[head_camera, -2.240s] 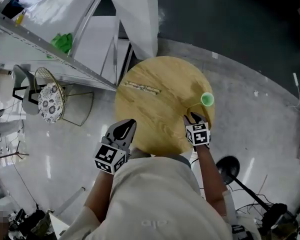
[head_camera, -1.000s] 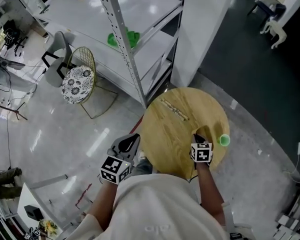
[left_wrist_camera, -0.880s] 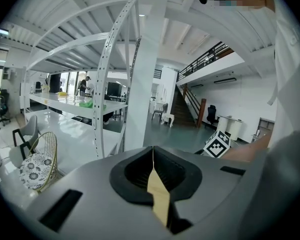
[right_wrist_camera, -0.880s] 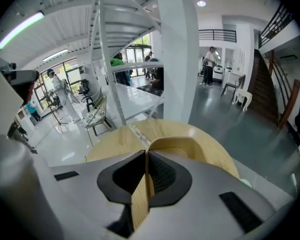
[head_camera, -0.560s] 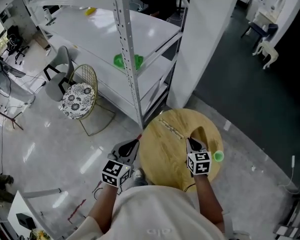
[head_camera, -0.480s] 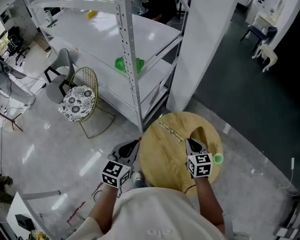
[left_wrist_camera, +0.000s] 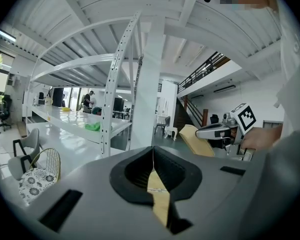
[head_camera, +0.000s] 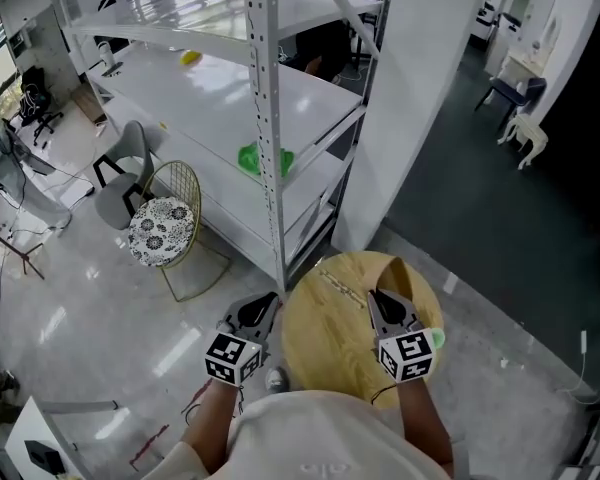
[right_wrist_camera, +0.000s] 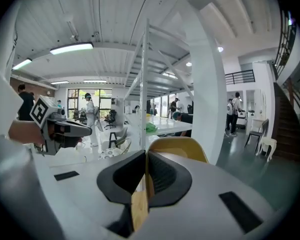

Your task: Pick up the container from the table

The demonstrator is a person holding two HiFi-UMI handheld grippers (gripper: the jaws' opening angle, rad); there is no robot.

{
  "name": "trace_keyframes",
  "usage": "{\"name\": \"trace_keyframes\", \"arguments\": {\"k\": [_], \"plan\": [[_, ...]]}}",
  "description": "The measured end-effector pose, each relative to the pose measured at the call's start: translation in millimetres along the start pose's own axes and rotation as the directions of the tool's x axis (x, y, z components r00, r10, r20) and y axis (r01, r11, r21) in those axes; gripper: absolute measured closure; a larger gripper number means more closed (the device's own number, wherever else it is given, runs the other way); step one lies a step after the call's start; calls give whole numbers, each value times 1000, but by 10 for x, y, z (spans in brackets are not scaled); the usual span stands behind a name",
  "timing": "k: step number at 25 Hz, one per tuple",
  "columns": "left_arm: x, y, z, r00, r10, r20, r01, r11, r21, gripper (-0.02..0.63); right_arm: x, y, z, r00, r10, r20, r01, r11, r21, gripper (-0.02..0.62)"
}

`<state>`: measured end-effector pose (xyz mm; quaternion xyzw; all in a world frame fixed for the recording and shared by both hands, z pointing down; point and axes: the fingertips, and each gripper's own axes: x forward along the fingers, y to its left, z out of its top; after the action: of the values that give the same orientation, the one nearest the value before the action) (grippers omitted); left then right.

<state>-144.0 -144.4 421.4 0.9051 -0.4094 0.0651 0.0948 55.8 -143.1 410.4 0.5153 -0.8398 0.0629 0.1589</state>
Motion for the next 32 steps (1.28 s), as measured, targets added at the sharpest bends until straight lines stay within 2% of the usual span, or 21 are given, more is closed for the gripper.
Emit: {"name": "trace_keyframes", "arguments": {"k": [12,21,32], "plan": [[-64,6,92,1000,-20,16,20,1000,8,589,-233,116,113,996,15,86,-9,998,-70,552],[1,-139,85,998,-58,11,58,998,15,589,-277,186,-106,997,16,74,-11,997,-71,552],[75,-205,50,998,-66,-15,67,997,25,589,-227,144,-306,998,10,54,-8,999,-39,552]]}}
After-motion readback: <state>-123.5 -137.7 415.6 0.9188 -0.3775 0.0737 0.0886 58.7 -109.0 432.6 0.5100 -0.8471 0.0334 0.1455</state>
